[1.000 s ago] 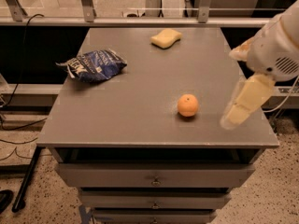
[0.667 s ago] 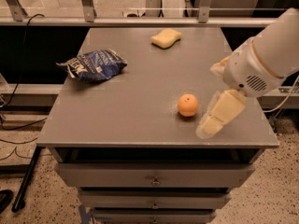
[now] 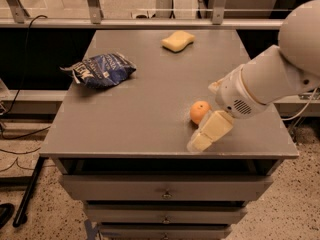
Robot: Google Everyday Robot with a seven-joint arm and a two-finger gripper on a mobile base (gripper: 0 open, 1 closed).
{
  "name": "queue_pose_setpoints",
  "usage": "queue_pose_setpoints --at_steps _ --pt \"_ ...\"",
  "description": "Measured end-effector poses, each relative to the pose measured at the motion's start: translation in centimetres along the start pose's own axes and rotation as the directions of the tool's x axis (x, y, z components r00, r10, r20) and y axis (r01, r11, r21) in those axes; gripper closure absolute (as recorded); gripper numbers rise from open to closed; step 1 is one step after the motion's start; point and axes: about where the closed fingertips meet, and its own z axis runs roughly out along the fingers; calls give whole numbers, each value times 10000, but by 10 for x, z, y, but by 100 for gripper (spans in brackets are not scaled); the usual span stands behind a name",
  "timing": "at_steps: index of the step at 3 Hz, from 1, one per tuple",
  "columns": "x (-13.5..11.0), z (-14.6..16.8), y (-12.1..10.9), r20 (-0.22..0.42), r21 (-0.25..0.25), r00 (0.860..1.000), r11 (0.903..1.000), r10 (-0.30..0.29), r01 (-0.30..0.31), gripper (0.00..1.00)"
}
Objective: Move orange near blue chip bag
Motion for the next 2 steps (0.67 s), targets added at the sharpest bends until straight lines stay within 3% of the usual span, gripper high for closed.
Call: queue_pose_setpoints --at_steps 1,2 --pt "7 17 -18 96 179 9998 9997 182 -184 0" --pt "11 31 -30 165 150 9991 9991 398 -401 17"
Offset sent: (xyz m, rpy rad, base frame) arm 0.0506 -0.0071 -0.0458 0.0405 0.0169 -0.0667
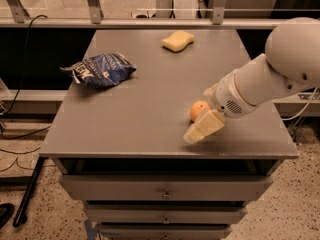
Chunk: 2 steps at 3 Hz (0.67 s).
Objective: Move orange near blue chip bag
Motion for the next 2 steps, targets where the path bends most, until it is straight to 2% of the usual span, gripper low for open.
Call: queue_pose_setpoints --at_steps 2 --pt "0 7 -13 330 15 9993 9998 189 -189 62"
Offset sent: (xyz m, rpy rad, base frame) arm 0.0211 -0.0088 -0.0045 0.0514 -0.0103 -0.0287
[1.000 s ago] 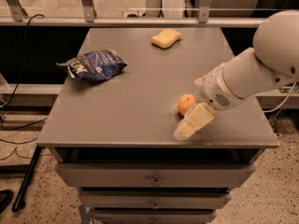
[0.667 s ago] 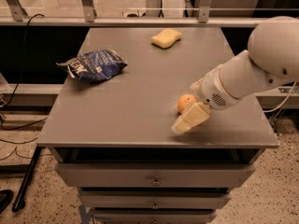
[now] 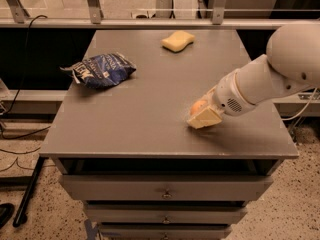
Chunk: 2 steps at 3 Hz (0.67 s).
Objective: Move orange near blue chip bag
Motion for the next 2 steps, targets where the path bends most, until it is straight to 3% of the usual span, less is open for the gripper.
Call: queue_pose_setpoints --at_steps 1,2 --pt "2 -5 -5 85 65 9999 9999 103 -104 86" --pt "-1 -17 -14 306 277 9994 9994 188 -196 100"
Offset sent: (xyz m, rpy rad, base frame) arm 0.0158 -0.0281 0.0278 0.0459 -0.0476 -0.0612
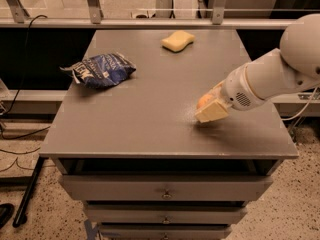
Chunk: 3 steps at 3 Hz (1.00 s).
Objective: Move orange near blue chip bag
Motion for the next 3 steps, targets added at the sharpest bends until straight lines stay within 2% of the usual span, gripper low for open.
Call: queue_pose_setpoints --at_steps 1,3 --pt "-11 -35 -18 391 563 9992 9984 -85 63 100" --pt "-16 -31 -22 525 697 9985 9975 -135 98 100"
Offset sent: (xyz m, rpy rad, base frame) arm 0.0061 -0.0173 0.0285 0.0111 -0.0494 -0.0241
